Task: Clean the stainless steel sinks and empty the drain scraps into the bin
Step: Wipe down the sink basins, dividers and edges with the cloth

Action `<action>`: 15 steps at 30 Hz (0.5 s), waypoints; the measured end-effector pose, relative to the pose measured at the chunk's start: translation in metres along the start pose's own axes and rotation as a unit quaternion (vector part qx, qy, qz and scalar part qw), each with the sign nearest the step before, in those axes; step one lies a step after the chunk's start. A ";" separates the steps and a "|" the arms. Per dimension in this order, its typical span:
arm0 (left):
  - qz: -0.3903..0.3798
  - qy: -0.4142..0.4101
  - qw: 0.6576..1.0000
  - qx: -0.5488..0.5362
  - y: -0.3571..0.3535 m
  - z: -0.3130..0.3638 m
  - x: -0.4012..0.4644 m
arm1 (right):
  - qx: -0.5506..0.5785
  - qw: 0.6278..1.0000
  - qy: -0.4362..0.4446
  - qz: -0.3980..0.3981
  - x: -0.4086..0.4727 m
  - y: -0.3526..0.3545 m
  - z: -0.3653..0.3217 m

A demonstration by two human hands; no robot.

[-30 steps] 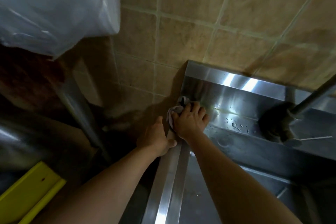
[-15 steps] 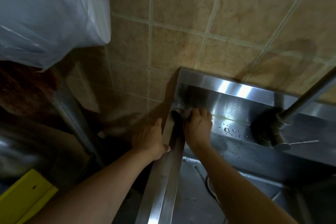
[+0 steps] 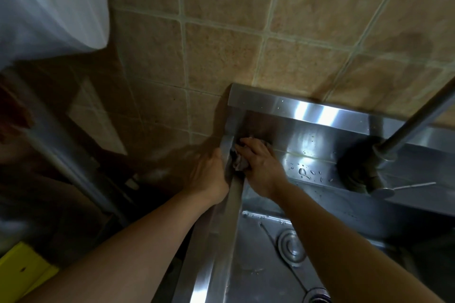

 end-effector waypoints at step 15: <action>-0.004 0.005 0.997 0.083 -0.011 0.008 0.009 | -0.084 0.974 -0.179 0.114 -0.109 0.075 0.108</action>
Point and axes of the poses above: each hand's wrist, its own x-axis towards the middle knuckle, its own y-axis out of the back of the hand, z = x × y, the point moved 10 cm from there along x, towards the middle knuckle, and after that the axes turned 15 degrees about x, right-handed, at the moved point
